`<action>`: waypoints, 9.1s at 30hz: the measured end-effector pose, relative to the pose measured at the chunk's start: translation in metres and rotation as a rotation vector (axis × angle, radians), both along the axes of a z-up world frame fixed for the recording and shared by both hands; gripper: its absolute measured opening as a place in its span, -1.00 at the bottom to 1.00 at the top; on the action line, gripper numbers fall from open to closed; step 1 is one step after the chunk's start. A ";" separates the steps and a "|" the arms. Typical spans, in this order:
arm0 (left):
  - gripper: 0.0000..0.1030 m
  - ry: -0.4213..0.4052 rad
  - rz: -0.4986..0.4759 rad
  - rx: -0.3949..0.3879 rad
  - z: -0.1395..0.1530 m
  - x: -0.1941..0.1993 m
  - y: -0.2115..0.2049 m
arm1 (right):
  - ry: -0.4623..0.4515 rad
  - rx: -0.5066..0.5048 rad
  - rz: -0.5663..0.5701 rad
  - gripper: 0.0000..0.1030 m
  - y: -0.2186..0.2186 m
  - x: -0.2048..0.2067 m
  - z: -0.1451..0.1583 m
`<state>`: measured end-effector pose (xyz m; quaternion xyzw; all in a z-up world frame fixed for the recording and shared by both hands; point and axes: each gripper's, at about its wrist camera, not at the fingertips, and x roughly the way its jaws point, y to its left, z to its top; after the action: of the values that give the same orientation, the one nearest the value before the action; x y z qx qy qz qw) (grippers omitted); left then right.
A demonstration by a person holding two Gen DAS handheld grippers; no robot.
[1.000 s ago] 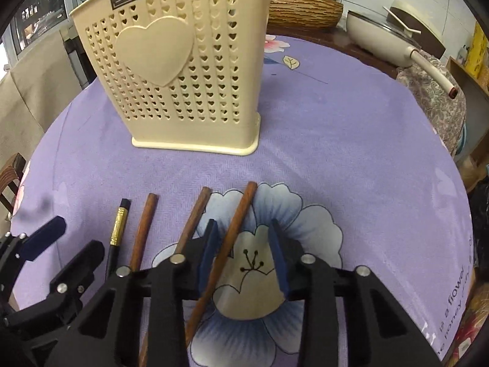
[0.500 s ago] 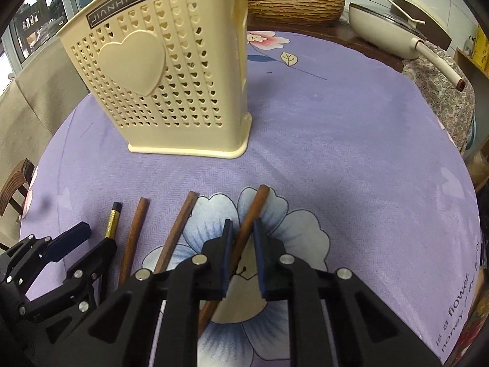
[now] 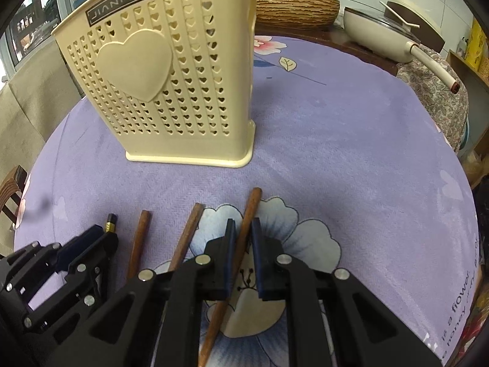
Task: Organize utensils
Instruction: 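Grasp a gold-tipped black chopstick with the left tool while the right tool grasps a wooden chopstick, then lift the black chopstick over the holder while the right tool carries its wooden chopstick there, then drop the black chopstick into the holder while the right tool releases its wooden chopstick, then move both tools back to the remaining wooden chopsticks on the table, then grasp a wooden chopstick with the left tool while the right tool grasps another wooden chopstick, then lift both wooden chopsticks and carry them over the holder with both tools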
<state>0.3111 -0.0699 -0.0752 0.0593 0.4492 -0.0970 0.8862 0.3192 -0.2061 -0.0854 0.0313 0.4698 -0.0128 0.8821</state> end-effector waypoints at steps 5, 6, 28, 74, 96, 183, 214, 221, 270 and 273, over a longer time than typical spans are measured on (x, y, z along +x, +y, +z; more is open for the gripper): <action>-0.82 -0.005 -0.012 0.010 0.000 0.000 -0.004 | -0.007 0.025 0.003 -0.84 -0.003 0.001 0.000; -0.84 -0.002 -0.012 0.001 0.000 0.000 -0.003 | -0.007 0.024 0.007 -0.84 -0.004 0.001 0.001; -0.87 -0.185 -0.079 -0.177 0.101 -0.023 0.029 | -0.270 0.310 0.183 -0.86 -0.045 -0.037 0.115; -0.87 -0.609 -0.181 -0.188 0.363 -0.029 0.030 | -0.673 0.217 0.219 -0.86 -0.033 -0.010 0.339; -0.87 -0.405 -0.083 -0.211 0.248 0.069 0.016 | -0.638 0.079 0.116 -0.86 -0.019 0.041 0.217; 0.51 -0.082 -0.065 -0.068 0.032 -0.031 0.021 | 0.040 0.054 0.060 -0.84 -0.037 -0.019 0.009; -0.85 0.002 -0.060 -0.035 0.000 0.004 -0.022 | 0.017 0.052 0.044 -0.85 -0.035 -0.021 0.005; -0.86 -0.011 -0.051 -0.065 0.008 0.002 -0.017 | -0.007 0.112 0.051 -0.85 -0.043 -0.023 0.011; -0.87 -0.407 -0.164 -0.214 0.217 -0.042 0.034 | -0.404 0.220 0.322 -0.87 -0.039 -0.054 0.220; -0.87 -0.423 -0.180 -0.218 0.231 -0.043 0.031 | -0.431 0.220 0.328 -0.87 -0.037 -0.053 0.237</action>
<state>0.2678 -0.0384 0.1562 0.0220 0.2335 -0.2087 0.9494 0.2666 -0.2431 0.1514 0.0524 0.2688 0.1880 0.9432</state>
